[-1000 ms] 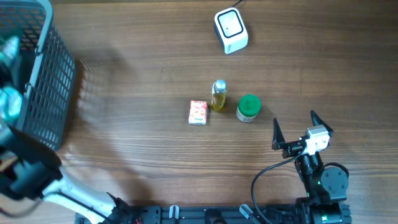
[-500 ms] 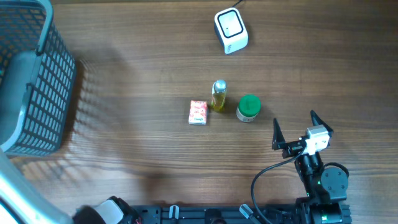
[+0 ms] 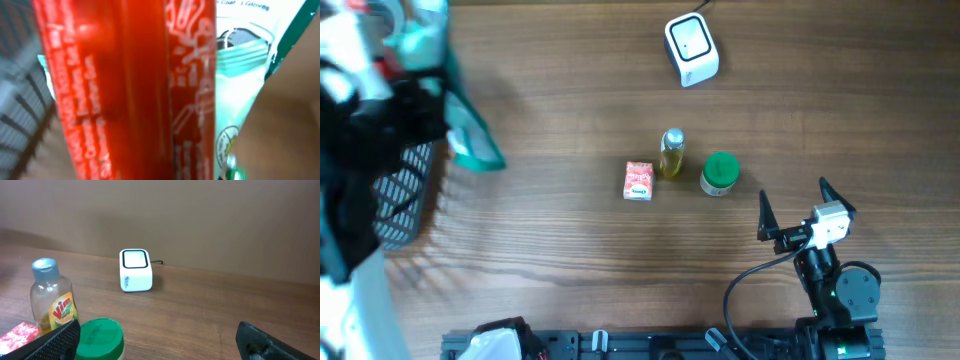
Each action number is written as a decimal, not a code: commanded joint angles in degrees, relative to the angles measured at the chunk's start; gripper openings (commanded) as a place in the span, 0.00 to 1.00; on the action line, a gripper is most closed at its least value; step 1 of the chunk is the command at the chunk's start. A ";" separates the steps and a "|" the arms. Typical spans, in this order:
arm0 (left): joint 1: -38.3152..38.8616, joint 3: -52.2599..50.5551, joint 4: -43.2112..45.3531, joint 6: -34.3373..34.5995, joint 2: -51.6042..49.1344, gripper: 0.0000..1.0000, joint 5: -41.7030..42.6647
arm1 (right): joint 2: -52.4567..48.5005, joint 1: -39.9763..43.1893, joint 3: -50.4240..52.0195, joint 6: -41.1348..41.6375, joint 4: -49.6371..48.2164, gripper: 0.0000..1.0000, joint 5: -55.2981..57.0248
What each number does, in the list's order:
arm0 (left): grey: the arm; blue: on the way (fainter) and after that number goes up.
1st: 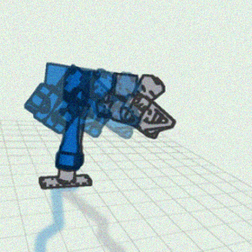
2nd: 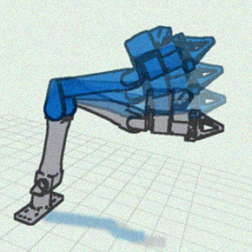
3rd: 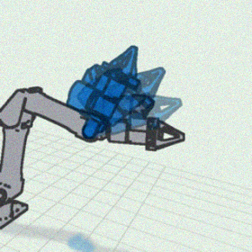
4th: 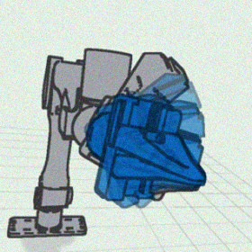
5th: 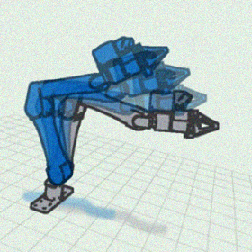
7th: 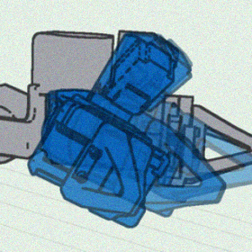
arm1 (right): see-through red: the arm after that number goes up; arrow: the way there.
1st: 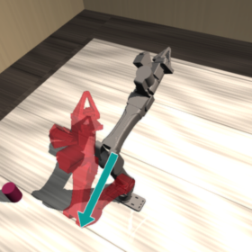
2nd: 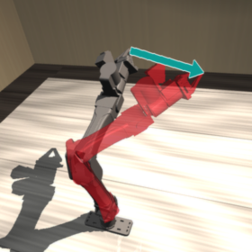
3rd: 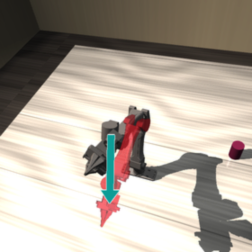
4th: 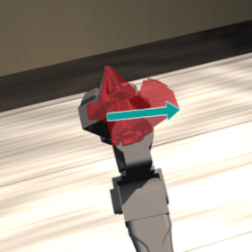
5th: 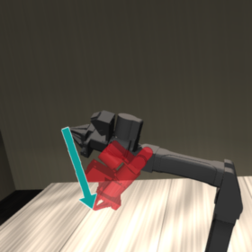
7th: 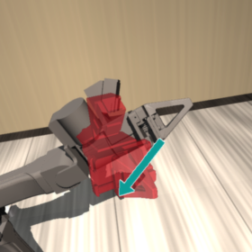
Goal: Scan the item barcode
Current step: 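Lift the glove packet out and carry it toward the scanner, then lay the glove packet on the table and withdraw the left gripper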
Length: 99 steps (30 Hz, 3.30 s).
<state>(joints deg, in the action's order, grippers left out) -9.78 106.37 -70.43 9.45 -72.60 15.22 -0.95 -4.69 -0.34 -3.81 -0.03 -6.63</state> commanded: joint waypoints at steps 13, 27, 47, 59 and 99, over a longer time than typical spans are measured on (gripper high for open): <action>25.97 -19.89 7.54 13.53 -15.74 0.04 -21.59 | -0.07 0.26 0.04 -0.35 -0.37 1.00 -0.72; 28.81 -39.82 28.81 15.08 -24.57 0.05 -26.62 | -0.07 0.26 0.04 -0.35 -0.37 1.00 -0.72; 31.74 -45.88 39.45 9.81 -28.41 0.74 -27.08 | -0.07 0.26 0.04 -0.35 -0.37 1.00 -0.72; 31.74 -44.41 39.43 9.86 -18.10 0.87 -27.08 | -0.07 0.26 0.04 -0.33 -0.37 1.00 -0.72; 0.13 -44.44 36.54 7.48 -8.09 1.00 -25.57 | -0.07 0.26 0.04 -0.31 -0.37 1.00 -0.72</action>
<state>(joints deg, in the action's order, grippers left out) -9.39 61.12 -33.87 17.85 -80.93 -10.66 -0.95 -4.69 -0.36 -3.81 -0.05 -6.63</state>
